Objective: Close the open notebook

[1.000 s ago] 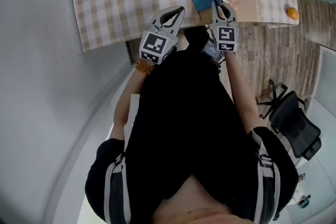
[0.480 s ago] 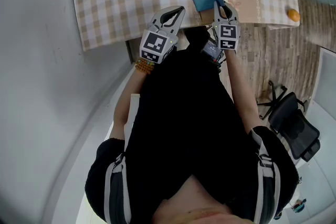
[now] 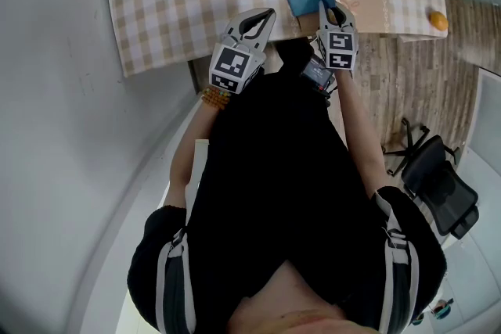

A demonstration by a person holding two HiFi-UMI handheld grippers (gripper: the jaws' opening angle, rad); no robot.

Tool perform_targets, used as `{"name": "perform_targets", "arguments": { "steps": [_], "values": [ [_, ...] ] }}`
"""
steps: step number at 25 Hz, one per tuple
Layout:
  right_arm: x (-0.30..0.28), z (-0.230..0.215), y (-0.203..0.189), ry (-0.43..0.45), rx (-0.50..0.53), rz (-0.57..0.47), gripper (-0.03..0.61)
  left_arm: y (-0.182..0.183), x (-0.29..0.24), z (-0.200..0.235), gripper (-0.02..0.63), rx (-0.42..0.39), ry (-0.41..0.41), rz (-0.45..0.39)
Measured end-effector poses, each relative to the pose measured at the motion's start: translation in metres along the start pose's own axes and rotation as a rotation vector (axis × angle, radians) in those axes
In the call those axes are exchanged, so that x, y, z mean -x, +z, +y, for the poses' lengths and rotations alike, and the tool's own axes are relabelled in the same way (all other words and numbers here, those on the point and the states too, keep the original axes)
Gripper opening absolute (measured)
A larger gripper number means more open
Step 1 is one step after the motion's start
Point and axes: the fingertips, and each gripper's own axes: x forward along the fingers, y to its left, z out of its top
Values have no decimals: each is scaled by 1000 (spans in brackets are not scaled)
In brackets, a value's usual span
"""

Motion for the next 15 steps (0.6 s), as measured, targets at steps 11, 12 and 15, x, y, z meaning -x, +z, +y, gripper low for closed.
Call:
{"name": "perform_targets", "arguments": {
  "steps": [11, 12, 15],
  "values": [
    [4, -5, 7, 28, 79, -38, 122, 0, 1, 1, 12, 1, -4, -7],
    [6, -7, 11, 32, 89, -48, 137, 1, 1, 1, 12, -2, -2, -10],
    [15, -12, 26, 5, 121, -100, 218, 0, 1, 2, 12, -5, 1, -7]
  ]
}}
